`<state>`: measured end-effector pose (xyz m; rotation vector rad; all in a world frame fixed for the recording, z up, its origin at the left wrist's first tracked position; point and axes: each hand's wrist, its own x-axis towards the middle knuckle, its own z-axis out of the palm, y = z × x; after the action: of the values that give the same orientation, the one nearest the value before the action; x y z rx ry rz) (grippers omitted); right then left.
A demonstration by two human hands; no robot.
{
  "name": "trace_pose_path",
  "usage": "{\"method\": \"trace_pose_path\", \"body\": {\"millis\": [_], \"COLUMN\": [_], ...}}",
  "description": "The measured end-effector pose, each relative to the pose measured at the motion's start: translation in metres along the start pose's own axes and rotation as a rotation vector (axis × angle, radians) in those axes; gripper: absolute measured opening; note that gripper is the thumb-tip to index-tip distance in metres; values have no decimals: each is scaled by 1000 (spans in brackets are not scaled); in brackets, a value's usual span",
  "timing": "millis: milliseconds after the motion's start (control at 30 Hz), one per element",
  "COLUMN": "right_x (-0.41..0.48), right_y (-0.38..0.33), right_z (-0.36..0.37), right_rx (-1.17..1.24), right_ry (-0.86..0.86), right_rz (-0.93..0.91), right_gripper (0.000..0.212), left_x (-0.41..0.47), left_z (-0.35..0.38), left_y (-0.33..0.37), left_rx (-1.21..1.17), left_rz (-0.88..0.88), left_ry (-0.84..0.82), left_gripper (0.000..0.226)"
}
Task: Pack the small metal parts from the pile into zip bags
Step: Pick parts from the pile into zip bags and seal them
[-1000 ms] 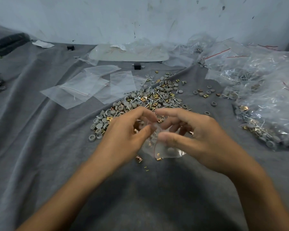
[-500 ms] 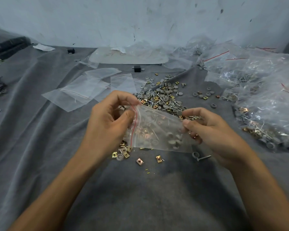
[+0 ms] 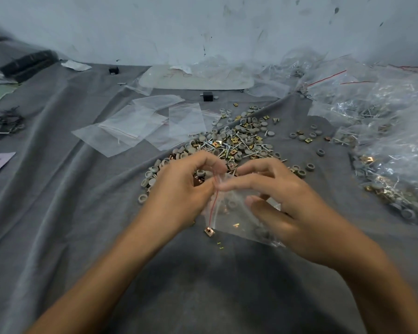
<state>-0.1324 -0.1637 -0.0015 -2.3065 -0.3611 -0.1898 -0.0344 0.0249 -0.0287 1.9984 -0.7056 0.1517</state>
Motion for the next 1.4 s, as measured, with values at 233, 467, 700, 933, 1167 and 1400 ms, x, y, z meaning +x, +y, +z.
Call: {"method": "trace_pose_path", "body": {"millis": [233, 467, 700, 933, 1167, 1400], "right_x": [0, -4, -13, -9, -5, -2], "right_y": [-4, 7, 18, 16, 18, 19], "right_z": [6, -11, -36, -29, -19, -8], "right_rx": [-137, -100, 5, 40, 38, -82], "right_ry": [-46, 48, 194, 171, 155, 107], "right_rz": [-102, -12, 47, 69, 40, 46], "right_gripper": [50, 10, 20, 18, 21, 21], "left_x": [-2, 4, 4, -3, 0, 3], "left_z": [5, -11, -20, 2, -9, -16], "left_y": [7, 4, -8, -11, -6, 1], "left_rx": [-3, -239, 320, 564, 457, 229], "left_rz": [7, -100, 4, 119, 23, 32], "left_ry": [-71, -104, -213, -359, -285, -50], "left_gripper": [25, 16, 4, 24, 16, 27]}}
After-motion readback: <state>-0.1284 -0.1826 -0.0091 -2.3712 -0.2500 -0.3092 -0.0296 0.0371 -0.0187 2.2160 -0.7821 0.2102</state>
